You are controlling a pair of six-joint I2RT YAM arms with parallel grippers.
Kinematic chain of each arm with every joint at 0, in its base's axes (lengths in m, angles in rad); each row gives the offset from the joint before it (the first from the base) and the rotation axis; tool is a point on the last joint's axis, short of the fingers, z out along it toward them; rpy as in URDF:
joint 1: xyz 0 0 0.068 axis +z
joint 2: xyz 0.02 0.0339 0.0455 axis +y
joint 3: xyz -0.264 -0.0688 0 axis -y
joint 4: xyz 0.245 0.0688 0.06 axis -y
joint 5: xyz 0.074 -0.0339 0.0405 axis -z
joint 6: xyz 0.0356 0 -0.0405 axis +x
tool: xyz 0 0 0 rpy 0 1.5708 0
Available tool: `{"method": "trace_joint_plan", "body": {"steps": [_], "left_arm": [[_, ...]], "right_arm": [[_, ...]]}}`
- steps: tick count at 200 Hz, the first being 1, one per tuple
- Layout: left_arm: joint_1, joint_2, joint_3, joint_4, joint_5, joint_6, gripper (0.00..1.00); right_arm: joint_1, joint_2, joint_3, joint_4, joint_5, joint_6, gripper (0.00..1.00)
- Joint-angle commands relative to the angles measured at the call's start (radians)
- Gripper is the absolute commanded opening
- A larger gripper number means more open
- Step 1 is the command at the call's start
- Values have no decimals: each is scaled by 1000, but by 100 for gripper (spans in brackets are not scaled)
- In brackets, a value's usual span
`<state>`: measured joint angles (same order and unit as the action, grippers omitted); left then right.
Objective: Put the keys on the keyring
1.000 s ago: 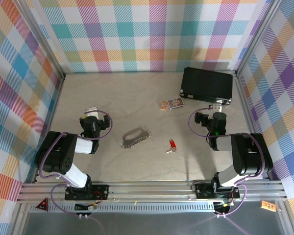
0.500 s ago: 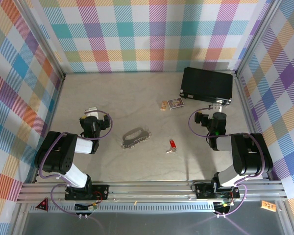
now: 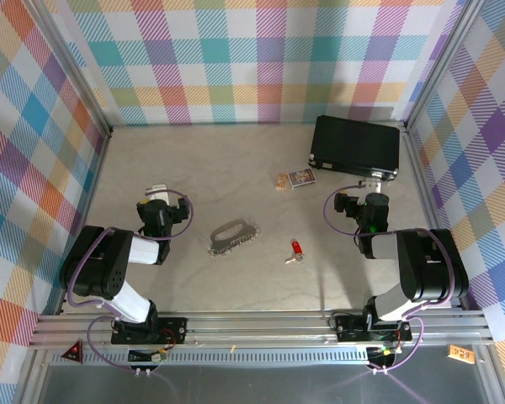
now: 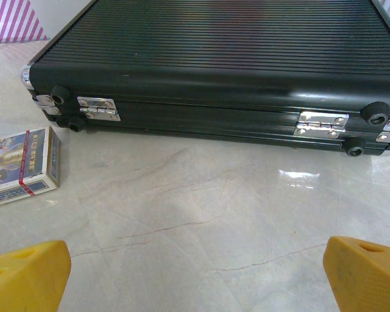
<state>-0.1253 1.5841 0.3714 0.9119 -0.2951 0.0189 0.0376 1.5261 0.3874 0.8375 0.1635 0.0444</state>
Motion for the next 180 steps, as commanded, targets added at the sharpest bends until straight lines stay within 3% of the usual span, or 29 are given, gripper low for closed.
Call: {"method": "trace_joint_plan", "body": {"steps": [1,180], "left_arm": [[9,0,13,10,16,4,100],[8,-2,9,15,17,6,100]], "right_arm": [[-8,10,-2,44,7,13,99],[-7,-1,1,28,1,8,99]]}}
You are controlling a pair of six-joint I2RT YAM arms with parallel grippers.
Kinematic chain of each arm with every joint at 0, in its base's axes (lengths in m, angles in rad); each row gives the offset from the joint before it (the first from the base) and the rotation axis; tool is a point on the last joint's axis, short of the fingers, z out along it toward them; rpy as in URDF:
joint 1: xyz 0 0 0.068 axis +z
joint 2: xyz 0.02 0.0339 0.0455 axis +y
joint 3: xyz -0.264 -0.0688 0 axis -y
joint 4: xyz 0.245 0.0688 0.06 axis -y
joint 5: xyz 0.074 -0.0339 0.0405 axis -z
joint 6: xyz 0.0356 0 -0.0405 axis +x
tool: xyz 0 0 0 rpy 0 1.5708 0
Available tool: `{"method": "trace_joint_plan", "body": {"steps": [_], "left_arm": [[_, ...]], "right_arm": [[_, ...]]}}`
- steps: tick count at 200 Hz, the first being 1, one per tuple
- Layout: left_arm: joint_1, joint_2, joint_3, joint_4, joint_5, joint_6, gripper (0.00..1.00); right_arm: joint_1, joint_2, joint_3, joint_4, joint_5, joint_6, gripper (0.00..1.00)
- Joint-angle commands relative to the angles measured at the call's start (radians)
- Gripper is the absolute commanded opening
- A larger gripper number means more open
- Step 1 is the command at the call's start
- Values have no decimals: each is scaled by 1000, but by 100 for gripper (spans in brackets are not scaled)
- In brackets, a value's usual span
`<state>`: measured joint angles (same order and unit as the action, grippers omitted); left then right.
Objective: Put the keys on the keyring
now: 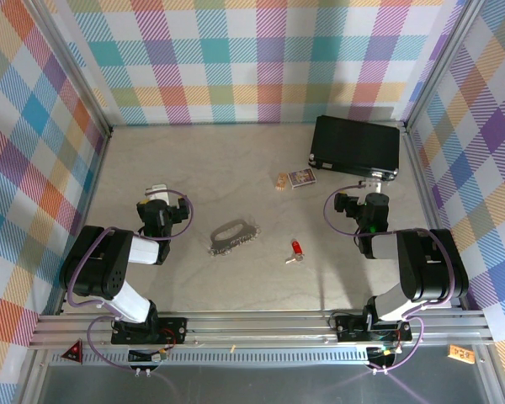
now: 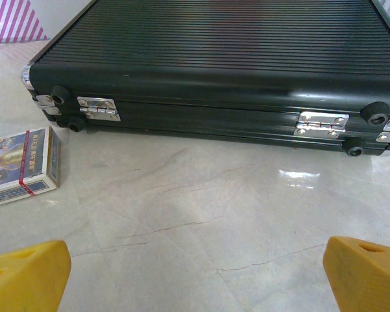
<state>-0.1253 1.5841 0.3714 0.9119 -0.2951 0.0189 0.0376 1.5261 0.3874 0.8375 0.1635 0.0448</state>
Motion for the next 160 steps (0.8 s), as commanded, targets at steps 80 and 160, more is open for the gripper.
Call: {"method": "trace_joint_plan", "body": {"steps": [80,160], "left_arm": [[6,-159,32,-164,16,3,100],[-31,-530,126,-655,84,-241,100]], "right_arm": [[51,-202,54,-225,22,-54,99],[170,-475,237,-816,145,190,99]]}}
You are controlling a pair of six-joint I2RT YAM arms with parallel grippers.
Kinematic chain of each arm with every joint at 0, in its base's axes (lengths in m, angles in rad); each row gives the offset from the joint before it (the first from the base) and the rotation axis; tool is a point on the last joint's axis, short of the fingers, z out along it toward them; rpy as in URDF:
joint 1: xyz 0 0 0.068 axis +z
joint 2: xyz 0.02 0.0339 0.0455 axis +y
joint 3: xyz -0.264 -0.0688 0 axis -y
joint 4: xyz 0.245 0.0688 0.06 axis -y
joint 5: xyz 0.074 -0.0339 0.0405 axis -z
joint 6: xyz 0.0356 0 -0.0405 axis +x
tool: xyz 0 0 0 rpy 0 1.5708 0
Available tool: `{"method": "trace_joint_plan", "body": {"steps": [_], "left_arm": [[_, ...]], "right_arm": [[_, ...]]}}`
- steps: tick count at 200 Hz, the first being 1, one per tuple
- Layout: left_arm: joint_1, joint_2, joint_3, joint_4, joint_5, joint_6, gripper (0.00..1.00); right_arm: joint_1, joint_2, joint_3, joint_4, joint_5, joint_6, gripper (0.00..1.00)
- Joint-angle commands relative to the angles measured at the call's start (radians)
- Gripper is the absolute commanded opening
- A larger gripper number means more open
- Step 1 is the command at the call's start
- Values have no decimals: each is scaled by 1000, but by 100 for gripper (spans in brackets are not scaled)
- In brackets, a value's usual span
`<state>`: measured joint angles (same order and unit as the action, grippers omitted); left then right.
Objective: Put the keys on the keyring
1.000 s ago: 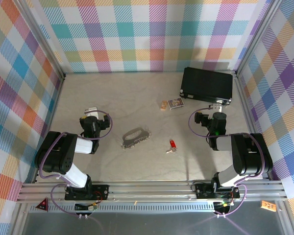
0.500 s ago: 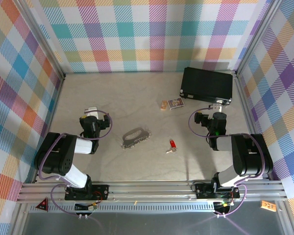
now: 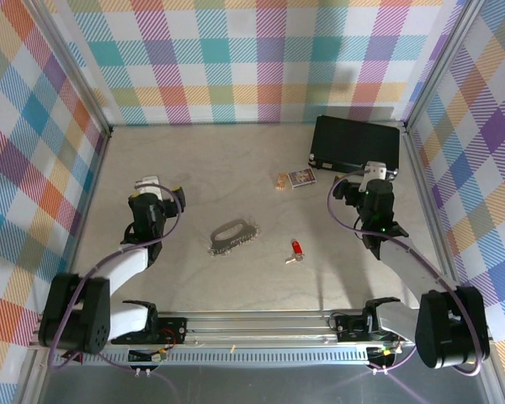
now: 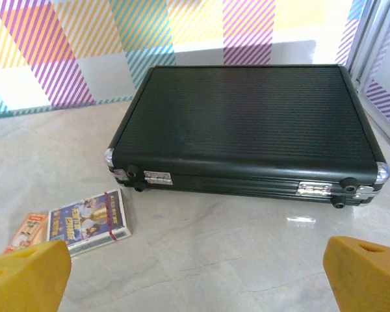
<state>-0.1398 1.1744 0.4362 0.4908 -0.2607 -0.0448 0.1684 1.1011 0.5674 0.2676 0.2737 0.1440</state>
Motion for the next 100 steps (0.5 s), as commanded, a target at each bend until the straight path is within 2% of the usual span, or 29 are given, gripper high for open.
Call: {"method": "trace_joint_plan", "body": {"steps": [1,25,39,73,100], "left_arm": [[-17,-125,63,-239,54,-183,100],[-29,-213,128,-466,165,-322,100],[-41,-221,178,-579,246,-356,100],[-98,-196,277,-756,432,-336,100],[-190,-167,347,-902,510,-295,100]], "right_arm": [[39,-50,57,-246,35,91,99],[72,-61,139,-414,-18,89,99],[99,-64,169,-478,-64,92,99],[179,-67,219,-588,-161,91,99],[227,-63,235,-653,-255,91,99]]}}
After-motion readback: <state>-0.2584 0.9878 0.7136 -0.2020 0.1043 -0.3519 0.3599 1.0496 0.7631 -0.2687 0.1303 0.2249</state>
